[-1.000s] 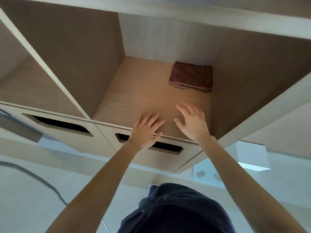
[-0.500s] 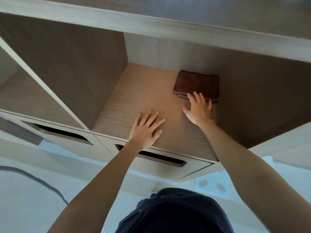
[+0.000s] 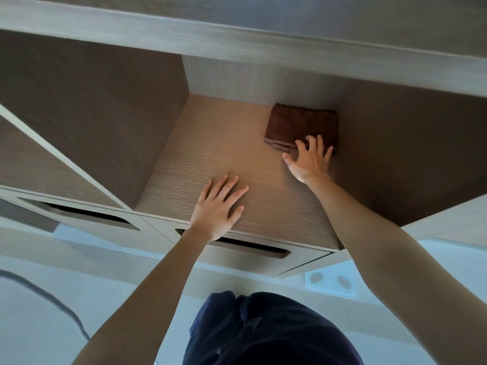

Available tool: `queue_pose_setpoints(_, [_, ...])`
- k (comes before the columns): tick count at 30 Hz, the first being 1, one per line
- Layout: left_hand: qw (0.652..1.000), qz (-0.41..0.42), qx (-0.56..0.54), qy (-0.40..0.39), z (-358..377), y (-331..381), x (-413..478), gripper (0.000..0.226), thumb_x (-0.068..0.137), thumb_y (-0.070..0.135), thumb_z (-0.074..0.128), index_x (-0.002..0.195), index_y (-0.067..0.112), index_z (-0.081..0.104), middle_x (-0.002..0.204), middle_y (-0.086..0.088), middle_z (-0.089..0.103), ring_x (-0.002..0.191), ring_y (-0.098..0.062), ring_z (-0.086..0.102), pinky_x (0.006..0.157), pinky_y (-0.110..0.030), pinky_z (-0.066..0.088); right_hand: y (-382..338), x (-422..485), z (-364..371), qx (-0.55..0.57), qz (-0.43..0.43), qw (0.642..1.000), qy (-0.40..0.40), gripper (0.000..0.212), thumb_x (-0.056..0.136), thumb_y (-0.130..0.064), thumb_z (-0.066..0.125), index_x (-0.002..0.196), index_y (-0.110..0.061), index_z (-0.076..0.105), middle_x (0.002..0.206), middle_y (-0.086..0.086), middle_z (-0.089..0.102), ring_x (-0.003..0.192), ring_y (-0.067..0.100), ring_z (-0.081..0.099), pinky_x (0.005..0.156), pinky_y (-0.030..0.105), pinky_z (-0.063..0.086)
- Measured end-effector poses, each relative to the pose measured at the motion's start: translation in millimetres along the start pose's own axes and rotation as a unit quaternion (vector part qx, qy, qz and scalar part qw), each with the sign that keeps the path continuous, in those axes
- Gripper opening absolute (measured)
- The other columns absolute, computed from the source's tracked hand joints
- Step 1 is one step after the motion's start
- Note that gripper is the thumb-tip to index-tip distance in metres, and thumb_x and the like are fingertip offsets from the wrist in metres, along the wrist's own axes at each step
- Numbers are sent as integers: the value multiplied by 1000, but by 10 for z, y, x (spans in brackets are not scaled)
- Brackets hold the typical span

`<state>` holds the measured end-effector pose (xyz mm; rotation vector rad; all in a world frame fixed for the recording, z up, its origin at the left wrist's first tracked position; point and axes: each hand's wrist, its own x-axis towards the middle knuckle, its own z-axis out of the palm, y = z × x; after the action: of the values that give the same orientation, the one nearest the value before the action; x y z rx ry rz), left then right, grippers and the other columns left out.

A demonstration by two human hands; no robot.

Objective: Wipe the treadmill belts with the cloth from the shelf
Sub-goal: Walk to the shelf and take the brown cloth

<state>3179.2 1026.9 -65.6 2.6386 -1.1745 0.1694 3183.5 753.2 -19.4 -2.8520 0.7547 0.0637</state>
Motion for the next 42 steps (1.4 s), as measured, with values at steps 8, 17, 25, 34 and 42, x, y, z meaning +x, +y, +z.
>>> queue_pose_setpoints(8, [1000,-13,-20,12,-33,13,2,50,92,42,37,136,23,51,146,-1,44,138,-20,33,114,-47,23,53,-457,33,25,-42,999,-4,56,96,-50,43,144,-21,38,151,6,28,145,24,14,118,53,6])
queue_pose_setpoints(17, [999,-17,-10,41,-39,-111,-130,53,93,42,37,136,15,51,144,-2,46,137,-19,35,114,-45,23,205,-1757,354,120,-138,973,144,43,91,-42,45,112,-12,69,120,10,60,128,31,47,110,59,28])
queue_pose_setpoints(25, [1000,11,-22,18,-83,-203,-201,52,94,41,38,137,16,50,146,-3,44,139,-20,32,114,-46,24,-254,-1194,-4,196,60,979,16,97,76,-77,43,152,-22,21,158,10,16,146,34,4,116,58,8])
queue_pose_setpoints(34, [994,87,-44,-40,-223,-514,-237,49,95,38,37,138,18,49,146,1,43,139,-15,31,116,-40,21,-453,-1344,335,103,26,987,120,75,72,-70,38,129,-26,59,134,6,54,132,36,39,113,59,19])
queue_pose_setpoints(42, [985,145,-60,-78,-320,-705,-191,51,93,36,38,139,16,48,147,-2,41,139,-17,30,116,-37,16,-808,-1597,493,53,90,987,124,71,78,-82,27,132,-43,52,132,8,51,127,40,39,103,65,23])
